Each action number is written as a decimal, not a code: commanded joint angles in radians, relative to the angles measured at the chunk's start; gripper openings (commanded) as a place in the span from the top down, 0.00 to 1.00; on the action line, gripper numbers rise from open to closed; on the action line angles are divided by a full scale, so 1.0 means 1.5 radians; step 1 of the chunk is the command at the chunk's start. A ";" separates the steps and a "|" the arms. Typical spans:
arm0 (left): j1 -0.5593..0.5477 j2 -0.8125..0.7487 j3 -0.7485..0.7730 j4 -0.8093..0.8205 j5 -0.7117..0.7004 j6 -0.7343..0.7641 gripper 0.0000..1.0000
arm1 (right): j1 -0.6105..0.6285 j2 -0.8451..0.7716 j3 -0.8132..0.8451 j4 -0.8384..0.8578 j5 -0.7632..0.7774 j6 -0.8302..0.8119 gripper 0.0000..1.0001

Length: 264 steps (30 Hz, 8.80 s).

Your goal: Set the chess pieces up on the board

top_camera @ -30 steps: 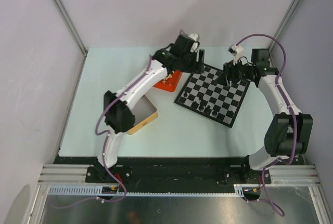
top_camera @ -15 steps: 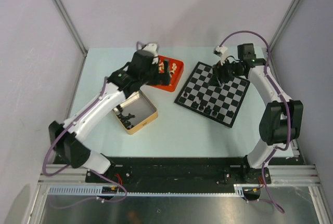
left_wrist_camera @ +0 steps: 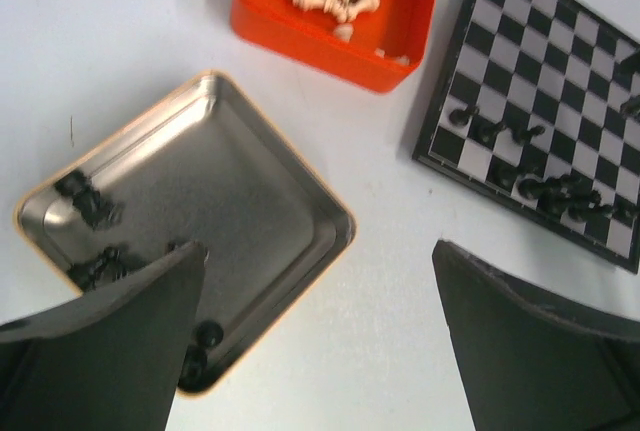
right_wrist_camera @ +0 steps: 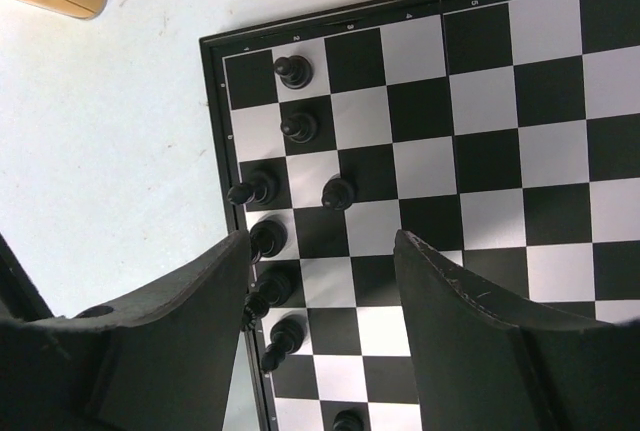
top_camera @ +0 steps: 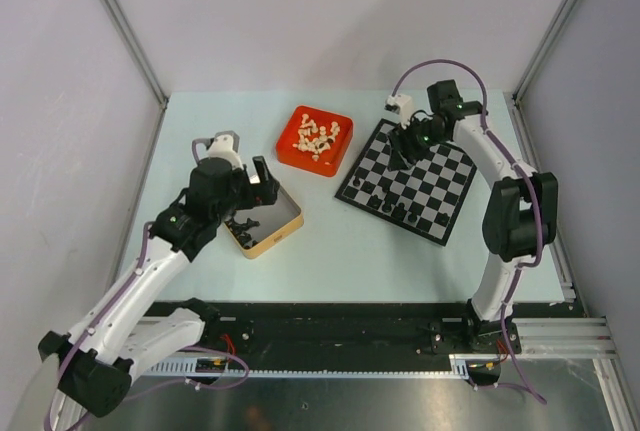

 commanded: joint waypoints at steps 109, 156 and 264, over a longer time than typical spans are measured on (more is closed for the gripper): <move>0.090 -0.051 -0.116 0.047 0.099 -0.090 0.00 | 0.096 0.018 0.099 -0.050 0.115 0.047 0.53; 0.126 0.449 0.068 -0.102 -0.029 -0.006 0.62 | 0.065 -0.112 -0.060 0.047 -0.087 0.075 0.50; 0.332 0.010 -0.132 0.220 0.409 -0.196 0.00 | 0.084 -0.178 -0.111 0.067 0.032 0.182 0.89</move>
